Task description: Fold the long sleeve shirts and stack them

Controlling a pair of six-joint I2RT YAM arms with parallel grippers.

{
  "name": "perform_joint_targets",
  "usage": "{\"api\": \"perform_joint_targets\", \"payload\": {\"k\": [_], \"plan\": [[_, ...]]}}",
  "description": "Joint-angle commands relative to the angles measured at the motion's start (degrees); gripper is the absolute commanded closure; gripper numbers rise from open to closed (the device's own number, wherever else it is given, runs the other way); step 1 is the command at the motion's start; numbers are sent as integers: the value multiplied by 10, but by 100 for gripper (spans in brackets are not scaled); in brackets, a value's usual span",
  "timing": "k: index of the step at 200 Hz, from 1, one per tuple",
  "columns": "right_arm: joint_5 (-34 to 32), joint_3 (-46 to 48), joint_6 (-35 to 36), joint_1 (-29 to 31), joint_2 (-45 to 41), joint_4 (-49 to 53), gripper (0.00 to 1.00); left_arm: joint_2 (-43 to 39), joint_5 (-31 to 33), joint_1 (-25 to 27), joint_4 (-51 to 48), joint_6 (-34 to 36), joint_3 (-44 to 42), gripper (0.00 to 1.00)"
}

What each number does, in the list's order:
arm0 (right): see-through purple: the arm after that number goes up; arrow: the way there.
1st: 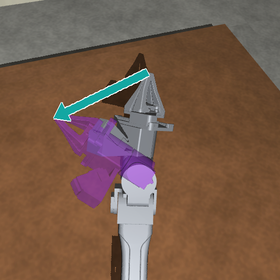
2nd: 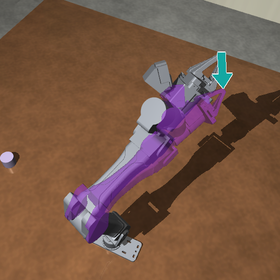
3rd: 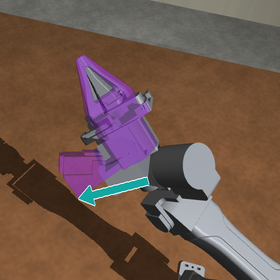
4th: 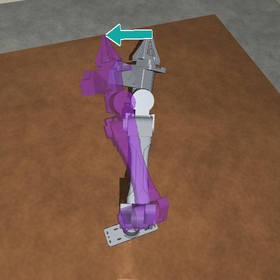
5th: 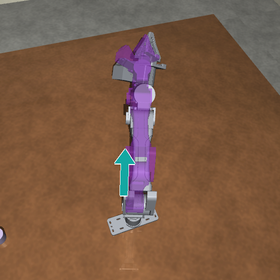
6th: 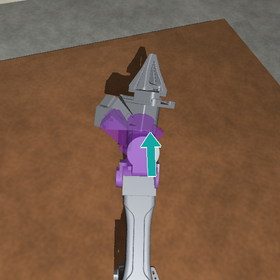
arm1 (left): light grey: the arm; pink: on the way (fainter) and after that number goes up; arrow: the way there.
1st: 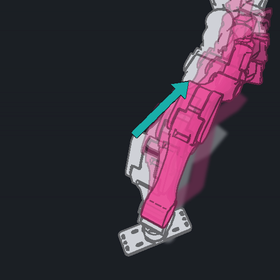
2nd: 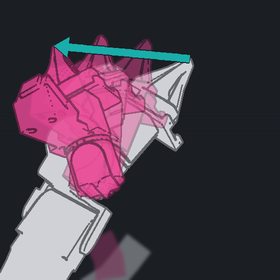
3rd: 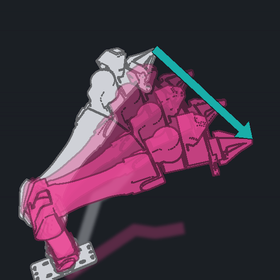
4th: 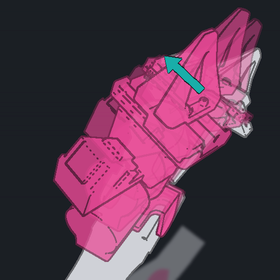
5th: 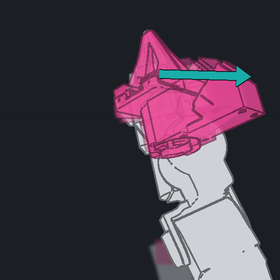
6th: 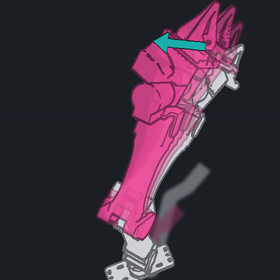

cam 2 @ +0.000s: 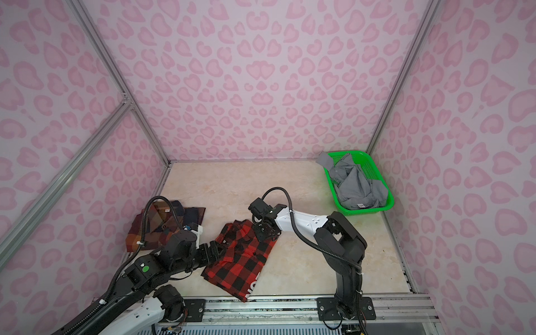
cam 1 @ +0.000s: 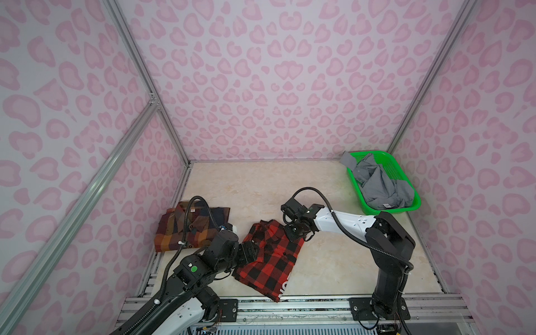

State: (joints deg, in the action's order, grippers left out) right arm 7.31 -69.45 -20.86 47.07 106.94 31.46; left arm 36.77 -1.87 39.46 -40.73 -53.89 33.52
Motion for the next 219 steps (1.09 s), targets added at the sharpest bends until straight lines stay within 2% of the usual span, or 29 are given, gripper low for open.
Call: {"api": "perform_joint_targets", "payload": {"k": [1,27,47,70,87,114,132,147,174,187,199,219], "plan": [[-2,49,-40,-3,-14,-6,76,6,14,1,6,1,5,9],[-38,150,-114,-27,-80,-7,87,36,12,1,19,16,19,9],[-46,257,-168,-57,-175,-17,87,64,2,1,44,24,24,9],[-40,374,-219,-94,-328,5,88,100,-15,3,79,34,29,9],[-45,433,-269,-97,-462,55,81,131,-29,7,109,45,34,9],[-18,490,-343,-89,-683,107,69,189,-51,20,156,69,46,9],[-19,495,-364,-88,-763,120,59,222,-54,24,172,81,52,9],[-43,465,-340,-91,-768,150,53,232,-53,24,176,89,52,9],[-73,392,-258,-117,-690,185,47,255,-66,24,179,108,56,9],[-50,375,-218,-142,-656,167,47,265,-66,24,183,110,55,9],[7,372,-194,-170,-620,134,47,275,-68,25,191,112,52,9],[10,368,-179,-178,-581,98,47,289,-75,24,205,111,50,11]]}}
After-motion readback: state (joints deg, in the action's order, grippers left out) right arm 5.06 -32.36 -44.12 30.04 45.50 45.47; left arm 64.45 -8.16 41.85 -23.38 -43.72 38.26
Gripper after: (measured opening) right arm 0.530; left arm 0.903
